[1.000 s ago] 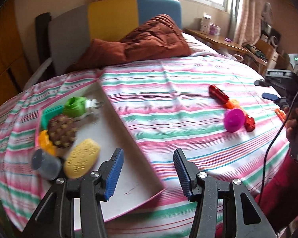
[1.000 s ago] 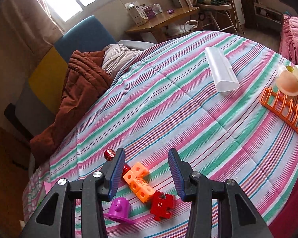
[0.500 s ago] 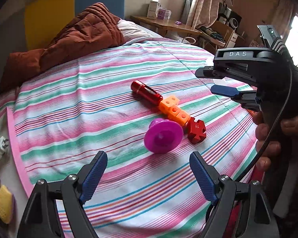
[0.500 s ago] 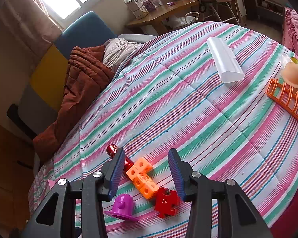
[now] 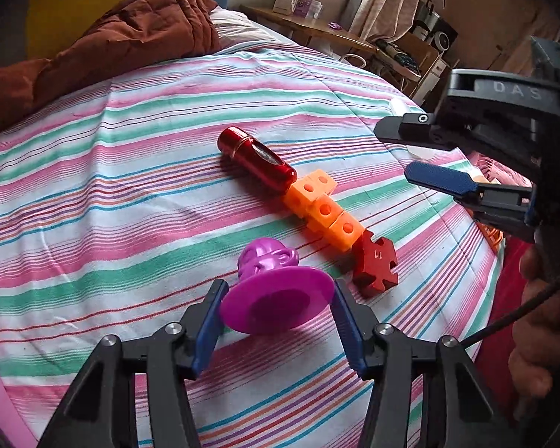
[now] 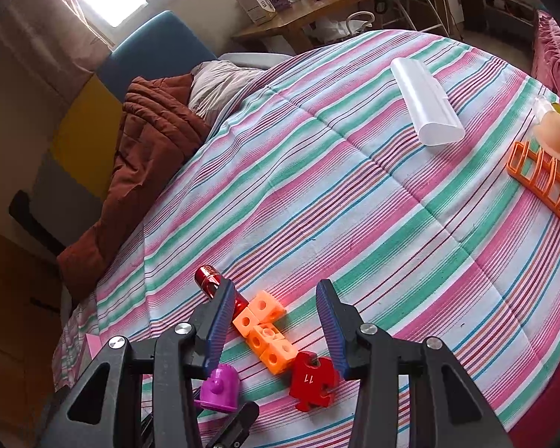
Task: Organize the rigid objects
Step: 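Move both tools back toward the red tube and orange blocks, then grasp the red tube with the right tool while the left tool grasps the magenta cup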
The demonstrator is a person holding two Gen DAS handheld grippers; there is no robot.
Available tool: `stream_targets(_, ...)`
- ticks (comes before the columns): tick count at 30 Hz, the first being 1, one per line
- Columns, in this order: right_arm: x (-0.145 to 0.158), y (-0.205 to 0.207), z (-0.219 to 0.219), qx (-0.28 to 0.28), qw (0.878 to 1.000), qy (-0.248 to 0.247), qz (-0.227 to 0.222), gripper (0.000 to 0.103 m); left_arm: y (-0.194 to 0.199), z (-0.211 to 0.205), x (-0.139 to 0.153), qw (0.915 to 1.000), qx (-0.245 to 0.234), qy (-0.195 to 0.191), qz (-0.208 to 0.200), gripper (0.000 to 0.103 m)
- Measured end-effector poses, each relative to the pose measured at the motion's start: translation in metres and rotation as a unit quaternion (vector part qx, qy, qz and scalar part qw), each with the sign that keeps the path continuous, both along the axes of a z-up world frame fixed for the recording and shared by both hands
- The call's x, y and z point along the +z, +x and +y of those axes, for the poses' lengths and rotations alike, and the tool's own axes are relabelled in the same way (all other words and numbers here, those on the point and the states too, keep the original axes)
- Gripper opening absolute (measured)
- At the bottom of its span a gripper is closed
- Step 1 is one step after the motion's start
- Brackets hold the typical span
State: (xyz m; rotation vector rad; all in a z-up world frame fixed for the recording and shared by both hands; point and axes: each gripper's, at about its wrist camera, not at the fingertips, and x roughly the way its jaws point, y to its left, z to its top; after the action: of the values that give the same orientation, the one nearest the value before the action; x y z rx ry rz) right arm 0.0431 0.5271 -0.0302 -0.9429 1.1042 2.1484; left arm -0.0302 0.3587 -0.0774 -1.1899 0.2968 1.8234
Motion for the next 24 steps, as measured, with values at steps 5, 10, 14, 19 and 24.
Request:
stream_targets(5,-0.004,-0.010,-0.007,0.026,1.000,0.001,-0.016,0.045,0.003,-0.037,0.004,0.9996,0.027,-0.001,0.002,0.056)
stream_targets(10,-0.008,-0.023,-0.020,0.069,0.997,0.007,-0.036,0.045,0.026,-0.077,0.007,0.9986,0.021,-0.016,0.045,0.056)
stream_targets(14,-0.010,-0.042,-0.040,0.128,0.989,0.034,-0.066,0.045,0.046,-0.094,0.008,0.9974,0.002,-0.021,0.069,0.056)
stream_targets(19,-0.008,-0.083,-0.051,0.184,0.970,0.108,-0.115,0.045,0.053,-0.106,0.014,0.9973,-0.004,-0.013,0.072,0.056)
stream_targets(24,-0.026,-0.129,-0.048,0.219,0.947,0.159,-0.171,0.045,0.051,-0.121,0.024,0.9977,0.008,-0.002,0.068,0.056)
